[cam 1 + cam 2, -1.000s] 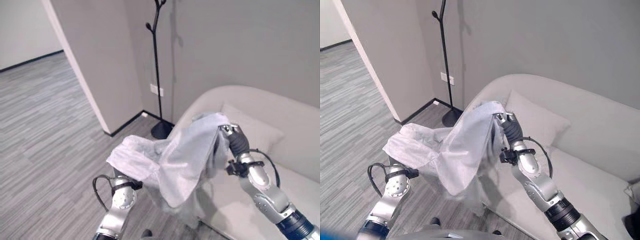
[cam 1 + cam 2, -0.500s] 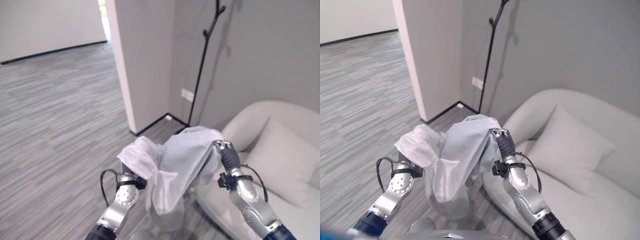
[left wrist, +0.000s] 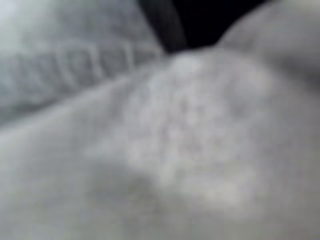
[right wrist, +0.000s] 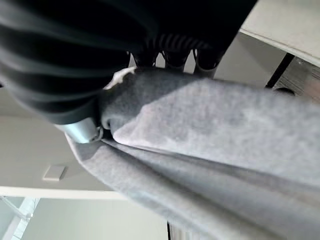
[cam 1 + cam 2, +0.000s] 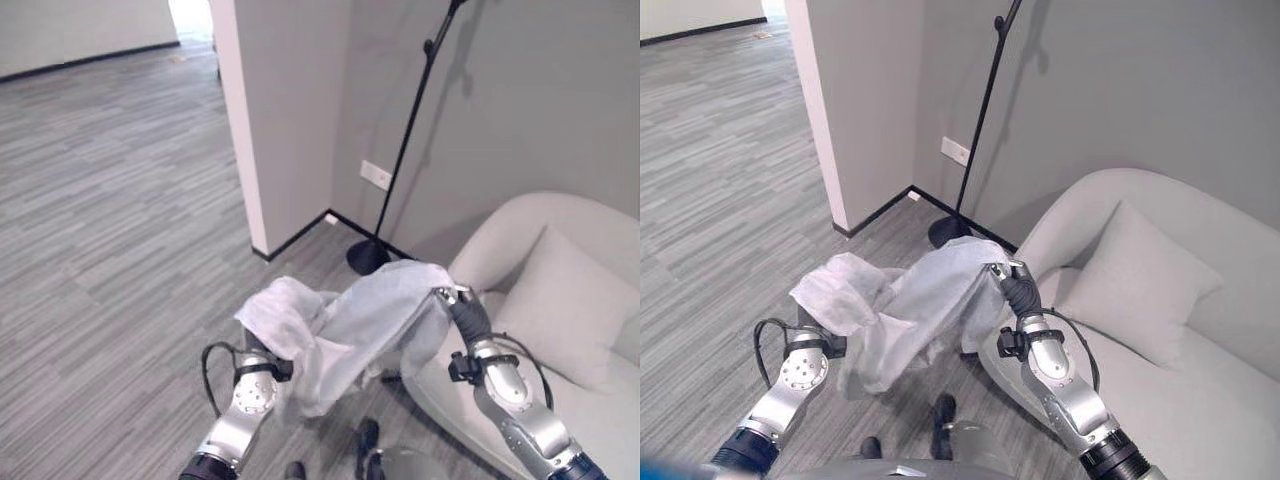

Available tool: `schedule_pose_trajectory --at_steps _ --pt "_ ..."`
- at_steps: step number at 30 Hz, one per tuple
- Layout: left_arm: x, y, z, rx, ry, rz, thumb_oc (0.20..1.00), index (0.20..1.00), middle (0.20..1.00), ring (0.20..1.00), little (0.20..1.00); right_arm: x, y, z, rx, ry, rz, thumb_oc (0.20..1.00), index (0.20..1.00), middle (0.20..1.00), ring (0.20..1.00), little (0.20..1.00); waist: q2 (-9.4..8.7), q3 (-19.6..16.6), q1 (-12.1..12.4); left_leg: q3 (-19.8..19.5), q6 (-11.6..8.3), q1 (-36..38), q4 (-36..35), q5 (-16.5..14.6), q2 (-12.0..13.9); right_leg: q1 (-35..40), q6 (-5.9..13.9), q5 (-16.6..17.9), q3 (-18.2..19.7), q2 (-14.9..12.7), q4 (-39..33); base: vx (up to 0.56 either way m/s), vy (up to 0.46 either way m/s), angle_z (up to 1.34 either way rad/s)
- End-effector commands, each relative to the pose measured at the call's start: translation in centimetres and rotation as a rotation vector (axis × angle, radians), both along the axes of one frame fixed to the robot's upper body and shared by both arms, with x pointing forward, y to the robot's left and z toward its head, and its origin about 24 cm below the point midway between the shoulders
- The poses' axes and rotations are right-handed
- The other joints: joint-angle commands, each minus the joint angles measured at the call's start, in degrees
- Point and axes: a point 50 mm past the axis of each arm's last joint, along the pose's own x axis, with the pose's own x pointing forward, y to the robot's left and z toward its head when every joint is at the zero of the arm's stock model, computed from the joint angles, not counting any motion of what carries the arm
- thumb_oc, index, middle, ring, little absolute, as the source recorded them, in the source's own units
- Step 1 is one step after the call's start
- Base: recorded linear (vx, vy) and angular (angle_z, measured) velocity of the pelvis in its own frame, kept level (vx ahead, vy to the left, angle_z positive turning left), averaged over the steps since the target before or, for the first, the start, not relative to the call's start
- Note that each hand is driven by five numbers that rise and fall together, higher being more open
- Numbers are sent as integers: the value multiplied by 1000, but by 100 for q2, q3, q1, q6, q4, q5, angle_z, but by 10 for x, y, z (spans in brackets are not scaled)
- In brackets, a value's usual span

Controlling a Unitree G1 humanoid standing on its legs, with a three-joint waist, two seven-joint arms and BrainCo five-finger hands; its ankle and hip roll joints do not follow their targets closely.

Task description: Hang the clothes on the sofa on the clothes rack.

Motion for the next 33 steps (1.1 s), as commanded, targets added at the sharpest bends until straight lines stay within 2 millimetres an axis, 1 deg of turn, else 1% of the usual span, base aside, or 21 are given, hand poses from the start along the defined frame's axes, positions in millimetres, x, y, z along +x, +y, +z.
schedule_pose_trajectory --at_steps 1,2,3,4,5,6,7,9,10,11,12,13,14,15,16,18,19,23,28,30,33 --pt "10 -12 33 34 -166 -118 200 200 200 200 200 10 -13 39 37 -219 -55 200 200 200 200 200 15 -91 56 -304 -381 249 514 -816 261 460 -198 68 -208 272 -124 398 -80 76" --pt "7 -12 32 15 -161 -121 200 200 200 200 200 10 -15 35 25 -201 -69 200 200 200 200 200 68 -228 51 -318 -426 393 661 -1044 330 606 -244 -15 -123 358 -104 212 -52 54" --pt "7 -12 32 16 -161 -121 200 200 200 200 200 10 -15 35 26 -201 -69 200 200 200 200 200 50 -245 37 -327 -421 363 657 -1018 310 587 -244 5 -130 339 -119 418 -91 46" --pt "7 -13 31 -4 -162 -116 200 200 200 200 200 11 -18 38 -6 -217 -75 200 200 200 200 200 123 -336 37 -266 -544 337 1058 -1099 371 815 -287 -52 -172 339 -236 307 -104 38" --pt "10 -13 36 -11 -185 -108 200 200 200 200 200 13 -21 42 -19 -239 -87 200 200 200 200 200 153 -306 63 -140 -777 21 1999 -814 534 1054 -348 -68 -222 350 -427 310 -109 18" --pt "10 -13 36 -11 -186 -109 200 200 200 200 200 13 -21 42 -19 -239 -88 200 200 200 200 200 160 -303 57 -153 -788 -20 2066 -837 553 1055 -357 -60 -232 364 -440 184 -125 4" --pt "12 -13 41 -6 -208 -111 200 200 200 200 200 15 -22 44 -27 -251 -90 200 200 200 200 200 161 -239 95 -11 -983 -366 2887 -400 771 1285 -462 -112 -290 388 -597 115 -88 -2" --pt "13 -12 43 -10 -220 -102 200 200 200 200 200 16 -22 44 -35 -254 -92 200 200 200 200 200 184 -212 120 72 -1008 -487 3223 -288 922 1425 -524 -152 -314 444 -702 161 -74 -8" --pt "13 -12 45 -29 -232 -92 200 200 200 200 200 16 -22 43 -51 -248 -94 200 200 200 200 200 215 -220 128 295 -1014 -601 3400 -206 1274 1673 -528 -312 -323 484 -804 100 -36 -16" --pt "13 -13 45 -31 -232 -92 200 200 200 200 200 16 -22 43 -53 -249 -93 200 200 200 200 200 218 -180 148 363 -973 -626 3462 -169 1304 1665 -565 -253 -358 481 -808 216 -23 -14" --pt "12 -13 45 -45 -230 -89 200 200 200 200 200 16 -22 44 -56 -255 -90 200 200 200 200 200 219 -200 140 444 -979 -674 3328 -213 1489 1767 -536 -348 -348 468 -833 63 7 2" --pt "12 -13 45 -46 -228 -88 200 200 200 200 200 15 -22 44 -57 -254 -89 200 200 200 200 200 232 -200 144 450 -985 -658 3331 -231 1500 1781 -534 -361 -341 479 -836 164 64 11" --pt "11 -14 45 -66 -221 -93 200 200 200 200 200 14 -23 46 -64 -263 -81 200 200 200 200 200 177 -203 162 644 -810 -645 2734 -283 1557 1798 -512 -360 -383 357 -800 149 119 21" --pt "13 -17 45 -68 -220 -108 200 200 200 200 200 13 -25 48 -74 -270 -79 200 200 200 200 200 167 -223 170 539 -805 -775 2077 -289 1535 1825 -489 -476 -329 309 -757 142 121 15" --pt "13 -17 45 -69 -220 -108 200 200 200 200 200 13 -25 48 -74 -270 -79 200 200 200 200 200 160 -227 167 541 -802 -764 2049 -274 1521 1821 -487 -481 -331 298 -751 220 137 15" --pt "15 -23 47 -61 -227 -135 200 200 200 200 200 14 -27 48 -94 -281 -70 200 200 200 200 200 234 -215 208 107 -998 -947 1042 357 1622 1951 -458 -676 -205 348 -650 279 163 -4" --pt "17 -25 51 -66 -250 -141 200 200 200 200 200 16 -28 50 -108 -290 -72 200 200 200 200 200 282 -194 267 -218 -1089 -1165 489 780 1795 2060 -431 -810 -86 367 -585 238 132 -25" --pt "20 -26 55 -71 -271 -131 200 200 200 200 200 19 -30 51 -112 -297 -84 200 200 200 200 200 331 -148 308 -387 -1210 -1301 -184 1103 2009 2285 -374 -1056 96 366 -414 236 121 -31" --pt "20 -22 52 -50 -261 -125 200 200 200 200 200 17 -27 48 -103 -287 -68 200 200 200 200 200 440 -252 457 -753 -1360 -1294 -65 1228 2039 2613 -234 -1257 556 232 -267 410 288 -48" --pt "18 -23 48 -39 -244 -148 200 200 200 200 200 14 -27 42 -99 -260 -70 200 200 200 200 200 452 -344 441 -875 -1339 -1338 187 1085 1944 2729 -120 -1227 657 61 -310 341 331 -83" --pt "17 -21 46 -15 -232 -165 200 200 200 200 200 9 -29 32 -106 -218 -92 200 200 200 200 200 303 -440 395 -691 -1161 -1487 745 781 1631 2661 121 -886 724 -341 -254 249 312 -28"
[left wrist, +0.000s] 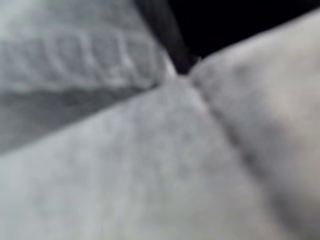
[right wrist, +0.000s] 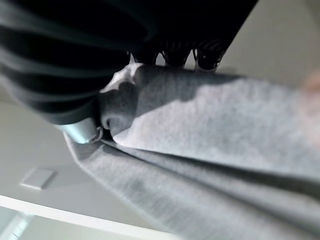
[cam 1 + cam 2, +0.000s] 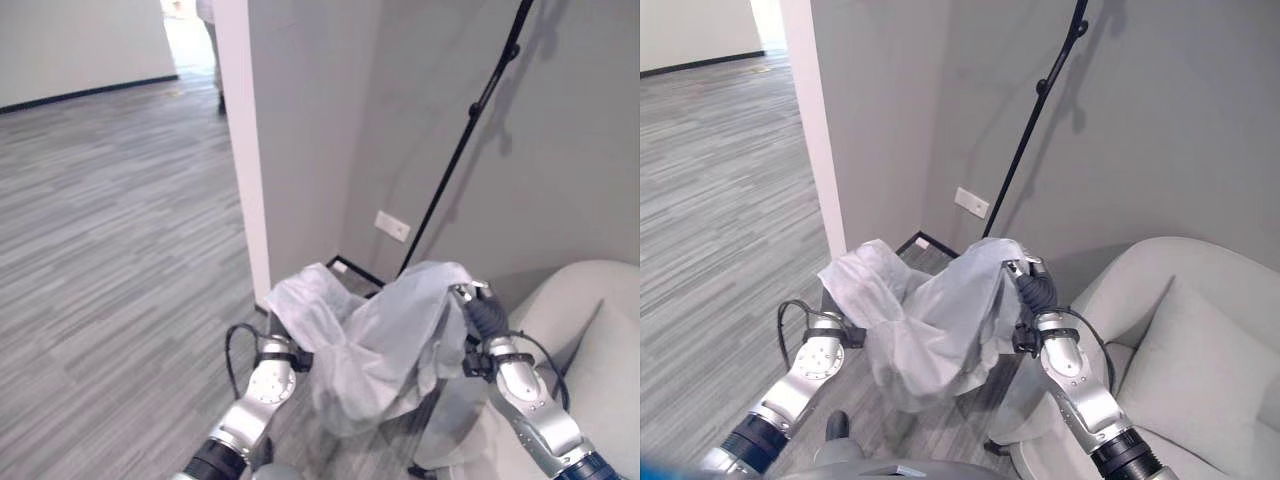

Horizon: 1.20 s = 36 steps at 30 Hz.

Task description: Hang the clothes on the sofa on the clothes rack.

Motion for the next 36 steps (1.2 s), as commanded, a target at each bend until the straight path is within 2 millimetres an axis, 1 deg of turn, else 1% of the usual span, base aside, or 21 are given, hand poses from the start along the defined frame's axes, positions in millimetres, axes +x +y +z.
schedule_pose_trajectory --at_steps 1,4,6,8,9,10,11,12,13,14,15,16,19,21,23,26,28,33,34,35,36 --pt "-1 -16 19 -29 -122 -80 200 200 200 200 200 11 -16 32 -43 -172 -33 200 200 200 200 200 236 -314 32 -137 -172 -454 -131 104 467 -212 350 -329 -66 -86 416 228 351 10" --pt "1 -7 20 18 -123 -60 200 200 200 200 200 12 -16 28 -56 -156 -82 200 200 200 200 200 170 -375 -11 123 135 -325 -118 -179 177 -670 452 88 87 -375 1062 170 346 -6" --pt "2 -4 22 51 -131 -53 200 200 200 200 200 12 -16 30 -71 -171 -116 200 200 200 200 200 210 -328 -57 312 347 -147 -106 -367 28 -1026 410 503 -29 -592 1736 154 353 -19" --pt "2 0 24 69 -143 -39 200 200 200 200 200 13 -15 34 -79 -196 -138 200 200 200 200 200 320 -277 -99 493 517 106 -187 -476 -75 -1256 303 806 -408 -868 2351 177 399 -30" --pt "1 4 25 80 -152 -16 200 200 200 200 200 13 -14 37 -84 -219 -155 200 200 200 200 200 394 -251 -122 697 619 414 -349 -603 -205 -1324 244 723 -949 -1083 2699 248 428 -50" --pt "0 5 25 80 -152 -10 200 200 200 200 200 13 -13 38 -81 -223 -156 200 200 200 200 200 392 -266 -169 746 638 571 -503 -614 -284 -1388 213 593 -1008 -943 2655 195 301 -60" --pt "0 5 25 80 -151 -10 200 200 200 200 200 12 -13 38 -81 -222 -156 200 200 200 200 200 391 -259 -166 752 635 594 -525 -605 -285 -1378 211 588 -1004 -942 2656 159 168 -47" --pt "-3 8 24 79 -145 -7 200 200 200 200 200 11 -14 42 -100 -240 -150 200 200 200 200 200 427 -256 -227 800 648 762 -694 -629 -377 -1605 176 276 -1064 -585 2496 93 95 -29" --pt "-3 8 24 78 -145 -7 200 200 200 200 200 11 -14 42 -100 -240 -150 200 200 200 200 200 431 -255 -222 806 644 772 -702 -627 -372 -1603 172 273 -1060 -578 2496 241 140 -17" --pt "-4 9 24 71 -147 7 200 200 200 200 200 13 -15 47 -118 -270 -154 200 200 200 200 200 464 -259 -244 826 582 1022 -866 -794 -434 -1757 210 -33 -1293 -373 2040 243 21 -36" --pt "-4 8 24 49 -146 14 200 200 200 200 200 15 -14 50 -133 -280 -160 200 200 200 200 200 470 -221 -304 908 550 1235 -932 -878 -418 -1921 223 32 -1437 -204 1474 244 23 -47" --pt "-4 8 24 49 -146 14 200 200 200 200 200 15 -14 50 -134 -281 -160 200 200 200 200 200 485 -213 -297 917 545 1250 -939 -878 -401 -1896 218 55 -1436 -177 1430 160 -39 -46" --pt "0 3 26 38 -160 13 200 200 200 200 200 17 -14 56 -154 -316 -164 200 200 200 200 200 443 -178 -408 1009 483 1523 -969 -1038 -403 -2171 346 412 -1335 25 666 188 -43 -19" --pt "6 -4 36 35 -212 -2 200 200 200 200 200 15 -14 64 -184 -363 -168 200 200 200 200 200 410 -141 -472 1015 439 1737 -885 -1235 -370 -2216 404 564 -1213 70 351 270 -117 -4" --pt "9 -11 42 20 -247 -15 200 200 200 200 200 13 -15 69 -234 -399 -175 200 200 200 200 200 303 -257 -506 1078 401 1804 -804 -1276 -372 -2094 257 574 -1235 59 325 234 -159 13" --pt "8 -12 51 1 -296 -8 200 200 200 200 200 11 -16 79 -292 -469 -181 200 200 200 200 200 364 -490 -547 1104 306 1958 -662 -1436 -172 -1951 172 465 -1287 182 369 265 -133 20" --pt "11 -14 59 -30 -327 4 200 200 200 200 200 11 -15 88 -297 -517 -181 200 200 200 200 200 430 -559 -555 1063 215 1902 -320 -1468 0 -1852 73 332 -1277 323 342 192 -173 -1" --pt "21 -16 75 -165 -353 20 200 200 200 200 200 11 -19 108 -347 -616 -205 200 200 200 200 200 467 -544 -539 810 -19 1494 864 -941 368 -1451 -244 130 -1207 663 39 122 -156 -4" --pt "21 -16 75 -165 -353 20 200 200 200 200 200 11 -19 108 -347 -616 -205 200 200 200 200 200 472 -539 -542 801 -25 1487 882 -948 379 -1443 -249 133 -1214 672 30 127 -138 -11" --pt "24 -14 83 -166 -369 7 200 200 200 200 200 9 -22 118 -377 -667 -211 200 200 200 200 200 467 -517 -527 705 -136 1292 1480 -589 513 -1222 -379 67 -1166 813 -140 141 -151 -10" --pt "25 -12 86 -173 -375 8 200 200 200 200 200 8 -25 121 -400 -681 -217 200 200 200 200 200 484 -501 -525 643 -192 1214 1798 -430 604 -1095 -453 20 -1155 915 -241 186 -180 -13"
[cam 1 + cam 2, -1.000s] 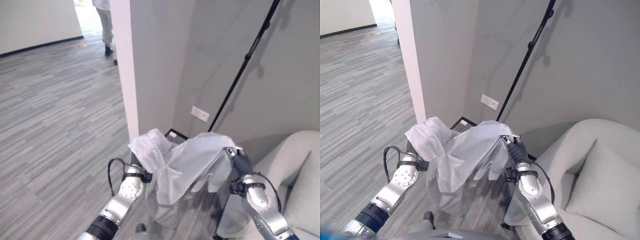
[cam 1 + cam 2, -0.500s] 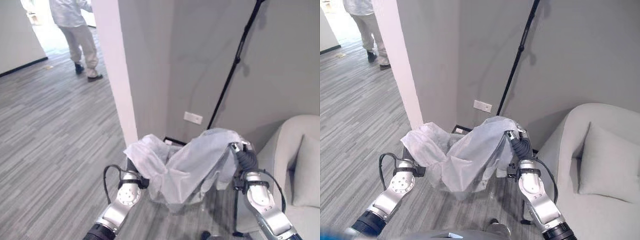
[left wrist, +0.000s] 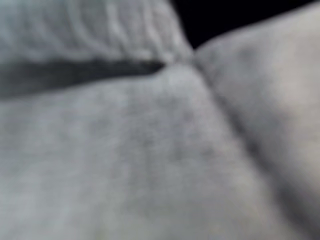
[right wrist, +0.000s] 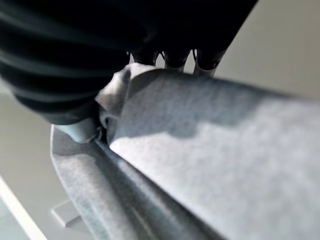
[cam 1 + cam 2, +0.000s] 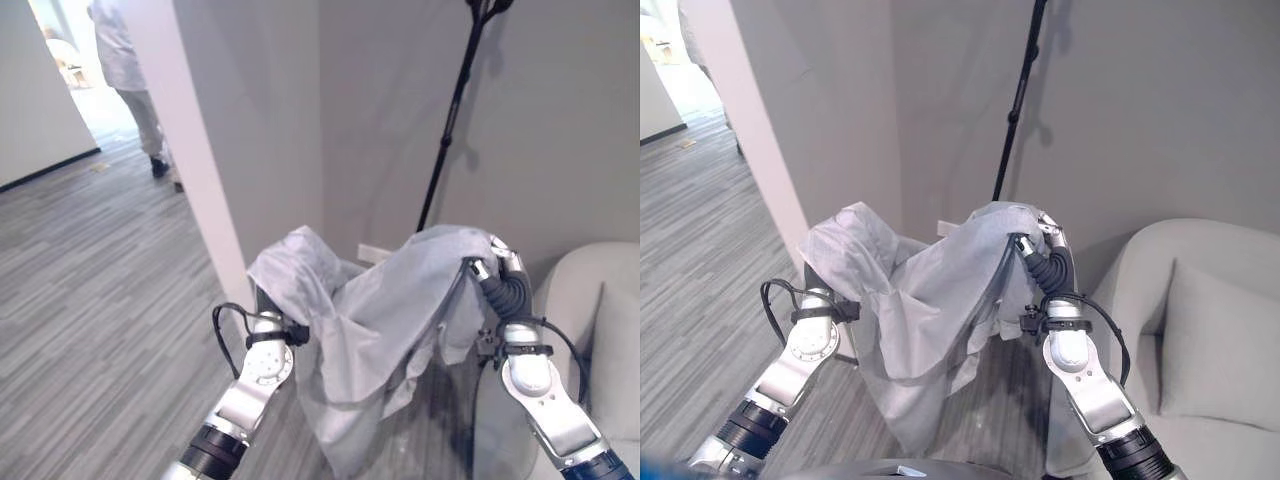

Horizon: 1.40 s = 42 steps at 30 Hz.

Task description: Hang the clothes on the sofa on the clothes rack.

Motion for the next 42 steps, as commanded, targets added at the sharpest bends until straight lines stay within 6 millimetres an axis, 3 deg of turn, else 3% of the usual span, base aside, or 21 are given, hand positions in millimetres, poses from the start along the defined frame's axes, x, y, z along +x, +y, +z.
schedule_pose_trajectory --at_steps 1,4,6,7,9,10,11,14,17,22,30,36,42 --pt "10 -3 35 -56 -146 -46 200 200 200 200 200 3 -16 52 -42 -283 -65 200 200 200 200 200 124 69 8 -465 -380 165 1282 1007 1014 65 13 -632 56 120 -25 158 -112 -17" --pt "17 2 42 -116 -145 -39 200 200 200 200 200 8 -23 60 -102 -304 -98 200 200 200 200 200 130 113 50 -562 -289 22 1464 1114 1033 259 -50 -731 171 166 -107 130 -31 -14" --pt "26 7 54 -66 -177 -19 200 200 200 200 200 13 -27 77 -165 -359 -106 200 200 200 200 200 66 132 144 -713 -111 -430 1103 591 719 353 37 -781 310 69 -144 100 35 -16" --pt "27 7 55 -66 -178 -18 200 200 200 200 200 13 -27 77 -165 -360 -106 200 200 200 200 200 64 137 146 -706 -102 -426 1101 586 712 352 44 -783 312 61 -142 66 51 -15" --pt "32 9 63 -50 -201 -5 200 200 200 200 200 18 -29 86 -179 -388 -115 200 200 200 200 200 42 135 233 -845 -43 -718 417 343 468 407 124 -817 377 -10 -155 110 98 -24" --pt "36 14 74 -32 -233 8 200 200 200 200 200 23 -28 96 -188 -420 -109 200 200 200 200 200 79 176 362 -1102 -108 -956 -389 736 242 504 148 -895 489 34 -142 173 140 -31" --pt "37 16 80 -19 -255 15 200 200 200 200 200 26 -28 102 -193 -437 -112 200 200 200 200 200 110 202 432 -1229 -174 -1125 -656 1027 191 561 161 -926 540 67 -131 142 101 -24" --pt "42 16 95 16 -300 15 200 200 200 200 200 32 -28 114 -211 -469 -114 200 200 200 200 200 134 296 526 -1350 -263 -1319 -1135 1398 228 731 167 -1079 671 115 -51 165 71 -40" --pt "43 17 100 36 -310 15 200 200 200 200 200 36 -28 114 -220 -456 -110 200 200 200 200 200 206 190 595 -1390 -259 -1198 -1396 1479 301 935 212 -1237 780 150 7 193 78 -42" --pt "50 15 111 80 -328 0 200 200 200 200 200 45 -38 118 -288 -437 -180 200 200 200 200 200 144 -32 630 -1154 -223 -913 -1388 1447 235 1109 294 -1280 801 -42 0 259 127 -26" --pt "66 25 160 253 -438 70 200 200 200 200 200 64 -58 156 -418 -486 -337 200 200 200 200 200 119 -276 654 -868 48 -736 -1251 1097 -70 1044 536 -1271 868 -416 242 128 105 -12" --pt "84 33 199 339 -468 149 200 200 200 200 200 80 -71 187 -537 -471 -403 200 200 200 200 200 108 -372 596 -777 104 -639 -1395 1063 -179 973 676 -1190 844 -486 267 76 64 -9" --pt "96 38 220 412 -464 200 200 200 200 200 200 93 -85 209 -574 -444 -486 200 200 200 200 200 124 -413 529 -736 136 -568 -1479 1006 -229 940 752 -1101 846 -518 232 53 46 -8"
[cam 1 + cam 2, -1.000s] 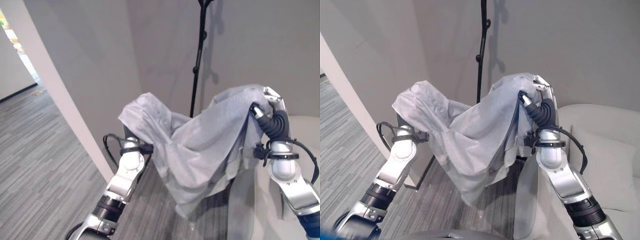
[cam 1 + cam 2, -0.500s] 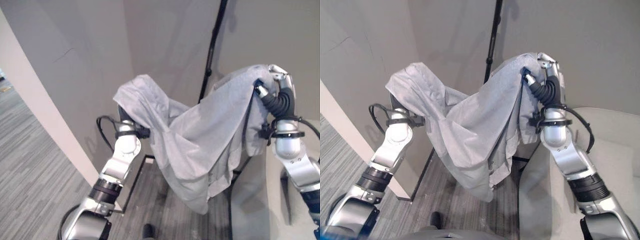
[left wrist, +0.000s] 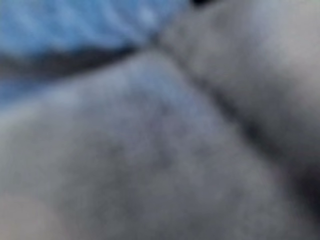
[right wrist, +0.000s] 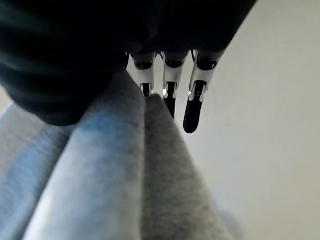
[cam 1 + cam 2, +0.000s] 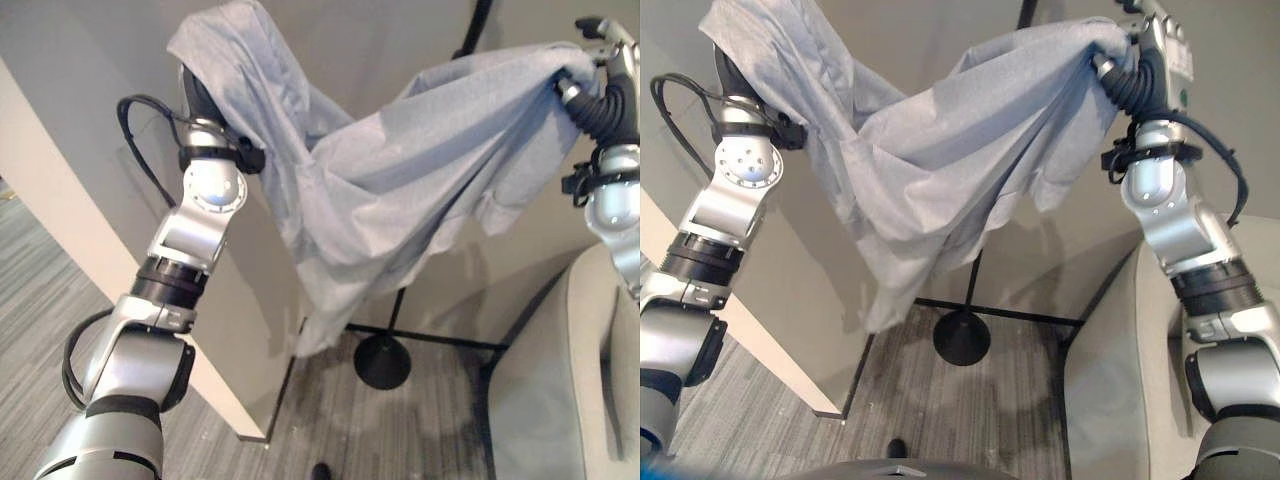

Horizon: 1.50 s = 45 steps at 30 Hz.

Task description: Hang the clothes on the sofa on the clothes rack.

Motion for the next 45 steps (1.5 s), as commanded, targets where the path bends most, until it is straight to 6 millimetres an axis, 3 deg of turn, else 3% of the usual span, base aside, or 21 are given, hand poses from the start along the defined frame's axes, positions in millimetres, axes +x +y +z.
schedule_pose_trajectory --at_steps 1,8,10,17,19,20,21,22,23,25,26,27,28,30,34,35,39,45 --pt "5 6 22 89 -44 81 200 200 200 200 200 -2 -16 37 -26 -84 -91 200 200 200 200 200 84 -554 100 -116 -414 -248 476 -697 504 -364 -247 -263 -275 273 542 68 51 -9" --pt "17 10 38 124 -13 139 200 200 200 200 200 16 -37 48 9 2 -192 200 200 200 200 200 100 -581 38 -41 -371 -218 498 -823 438 -408 -149 -90 -208 205 518 81 57 -3" --pt "19 13 41 127 -1 159 200 200 200 200 200 20 -40 46 11 38 -208 200 200 200 200 200 98 -574 -5 -31 -341 -209 528 -873 382 -465 -98 109 -130 159 610 117 94 -7" --pt "22 19 47 113 12 188 200 200 200 200 200 24 -42 52 -7 55 -245 200 200 200 200 200 125 -540 -14 -11 -210 -177 639 -1063 269 -657 37 306 -78 20 1093 92 97 -9" --pt "25 21 51 118 25 214 200 200 200 200 200 25 -44 58 -14 47 -272 200 200 200 200 200 218 -338 -22 17 9 -51 789 -1262 156 -1184 112 734 -109 -143 2416 78 262 -8" --pt "26 27 53 112 38 244 200 200 200 200 200 27 -42 65 -6 39 -283 200 200 200 200 200 337 -124 -101 -5 159 239 783 -1413 110 -1604 87 1062 -139 -276 3463 56 235 -14" --pt "26 27 53 110 36 244 200 200 200 200 200 27 -41 66 -7 37 -282 200 200 200 200 200 334 -105 -101 2 164 249 783 -1415 97 -1612 92 1046 -126 -291 3494 295 319 20" --pt "28 34 56 97 59 283 200 200 200 200 200 33 -39 63 3 55 -284 200 200 200 200 200 511 23 -192 11 177 700 645 -1593 188 -2247 42 852 -446 -528 4217 288 124 20" --pt "28 36 59 95 58 293 200 200 200 200 200 34 -35 63 -17 65 -281 200 200 200 200 200 528 79 -250 24 120 805 563 -1557 240 -2476 -176 558 -589 -457 3898 358 79 12" --pt "28 39 59 104 57 302 200 200 200 200 200 33 -37 65 -23 63 -288 200 200 200 200 200 546 112 -304 -62 63 891 540 -1588 275 -2466 -204 423 -633 -356 3458 145 -96 -12" --pt "27 36 62 116 45 299 200 200 200 200 200 32 -41 65 -23 64 -307 200 200 200 200 200 514 169 -369 -134 -11 999 556 -1648 298 -2512 -206 397 -589 -231 2747 386 -241 31" --pt "27 40 58 110 52 310 200 200 200 200 200 26 -56 63 -15 70 -351 200 200 200 200 200 388 274 -663 -280 -231 1324 437 -1807 385 -2703 85 849 50 -50 808 485 -278 47" --pt "27 42 55 117 60 317 200 200 200 200 200 22 -62 61 -27 73 -372 200 200 200 200 200 323 270 -732 -324 -274 1445 392 -1868 398 -2772 202 1035 380 -22 569 391 -213 50" --pt "28 42 53 117 60 322 200 200 200 200 200 19 -67 62 -31 70 -384 200 200 200 200 200 206 164 -777 -380 -321 1604 369 -2025 400 -2753 216 1176 592 -5 562 288 -137 94" --pt "30 36 47 129 69 304 200 200 200 200 200 19 -63 59 -34 74 -354 200 200 200 200 200 178 -3 -813 -486 -337 1729 449 -2118 522 -2656 123 1216 473 60 684 243 -135 25" --pt "31 34 39 149 92 293 200 200 200 200 200 17 -66 54 -53 94 -350 200 200 200 200 200 204 -128 -848 -601 -423 1746 560 -2079 730 -2590 32 1146 411 198 738 306 -184 46" --pt "35 23 25 124 131 236 200 200 200 200 200 6 -75 58 -63 67 -356 200 200 200 200 200 367 -328 -907 -796 -681 1665 702 -1597 1112 -2521 -172 883 135 504 816 316 -172 50" --pt "32 23 30 143 109 224 200 200 200 200 200 -4 -81 62 -77 37 -367 200 200 200 200 200 452 -429 -908 -849 -834 1734 610 -1161 1331 -2487 -313 683 0 683 925 171 -81 12"
